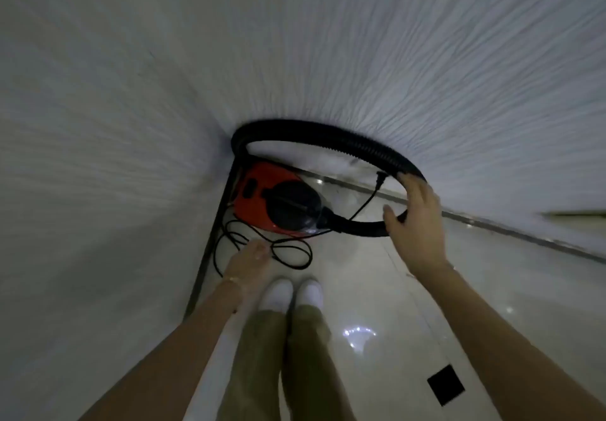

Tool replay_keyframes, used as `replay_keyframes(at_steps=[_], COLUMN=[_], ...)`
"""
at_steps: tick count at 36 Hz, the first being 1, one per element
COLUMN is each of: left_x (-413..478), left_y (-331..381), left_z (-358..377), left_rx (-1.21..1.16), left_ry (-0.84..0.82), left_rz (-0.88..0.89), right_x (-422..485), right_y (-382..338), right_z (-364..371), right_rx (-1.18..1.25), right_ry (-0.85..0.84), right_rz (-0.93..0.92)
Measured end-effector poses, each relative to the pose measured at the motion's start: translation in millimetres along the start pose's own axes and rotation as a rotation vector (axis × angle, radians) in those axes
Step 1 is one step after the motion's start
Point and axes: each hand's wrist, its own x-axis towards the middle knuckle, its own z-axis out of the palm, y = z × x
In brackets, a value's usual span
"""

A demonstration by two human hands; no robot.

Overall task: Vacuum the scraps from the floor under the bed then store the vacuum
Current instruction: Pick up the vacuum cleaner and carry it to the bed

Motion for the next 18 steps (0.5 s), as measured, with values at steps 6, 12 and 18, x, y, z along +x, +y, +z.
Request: replay_keyframes(at_steps=[6, 12, 18], left_x=[86.9, 155.2, 181.1], left_y=[6.0, 13.3, 17.6], left_z=[20.4, 30.4, 37.4], left_rx=[0.396, 0.925, 1.193], left_ry=[0.038, 0.114, 0.094], left_rz=[0.257, 0.451, 0.446], right_x=[56.9, 72.2, 74.8], right_y=[25.5, 47.0, 46.6], right_z=[23.0, 46.6, 45.0], right_rx=[-0.133, -0.153, -0.191], right_ry=[0.101, 0.095, -0.063], right_rz=[-0.107, -0.071, 0.027])
